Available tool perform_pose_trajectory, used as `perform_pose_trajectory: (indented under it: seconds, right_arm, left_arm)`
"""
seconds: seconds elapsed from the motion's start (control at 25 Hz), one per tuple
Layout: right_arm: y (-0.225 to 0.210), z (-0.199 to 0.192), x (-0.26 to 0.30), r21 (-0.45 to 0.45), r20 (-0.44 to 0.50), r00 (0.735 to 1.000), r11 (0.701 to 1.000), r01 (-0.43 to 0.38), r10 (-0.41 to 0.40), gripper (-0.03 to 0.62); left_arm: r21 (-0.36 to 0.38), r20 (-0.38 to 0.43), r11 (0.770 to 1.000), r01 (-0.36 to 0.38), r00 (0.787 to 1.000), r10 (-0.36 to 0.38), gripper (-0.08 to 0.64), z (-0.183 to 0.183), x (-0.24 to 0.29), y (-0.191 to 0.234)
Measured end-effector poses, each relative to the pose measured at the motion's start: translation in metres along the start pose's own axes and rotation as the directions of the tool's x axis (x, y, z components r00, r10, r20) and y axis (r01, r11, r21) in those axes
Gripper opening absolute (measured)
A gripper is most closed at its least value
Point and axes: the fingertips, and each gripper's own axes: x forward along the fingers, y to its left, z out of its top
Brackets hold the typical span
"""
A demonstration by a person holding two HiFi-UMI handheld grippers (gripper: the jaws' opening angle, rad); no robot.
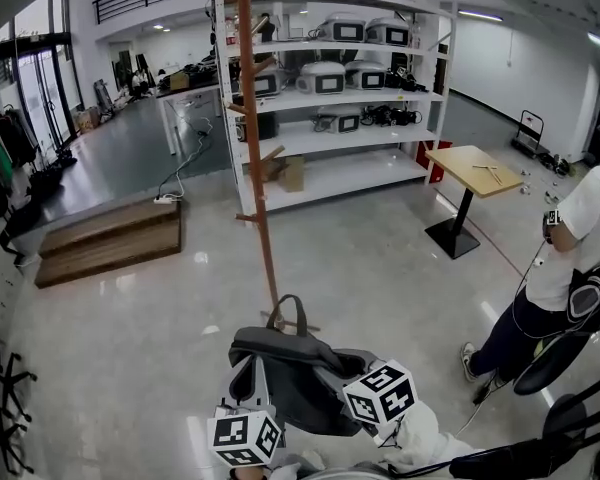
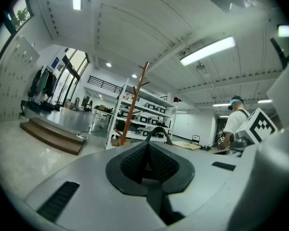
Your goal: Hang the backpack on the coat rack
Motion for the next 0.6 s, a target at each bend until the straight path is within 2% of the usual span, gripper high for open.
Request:
perform_pose_trajectory:
  seconds: [0.44,0.6]
  right_arm:
    - [-0.02,0.019,0.039,0.022,-0.003,1.0,1.0,0.014,-0.014,0.129]
    - [-0.024,0.02,0.05,0.016,-0.016,1.0,1.0,0.01,-0.01,0.129]
  left_arm:
    - [0.012,0.018,1.0,-0.015,1.0,0.015,0.002,0.012,0.036,0.034]
    - [0.013,0.018,1.0,0.002,1.0,-0.002,0.002,0.012,0.043,0.037]
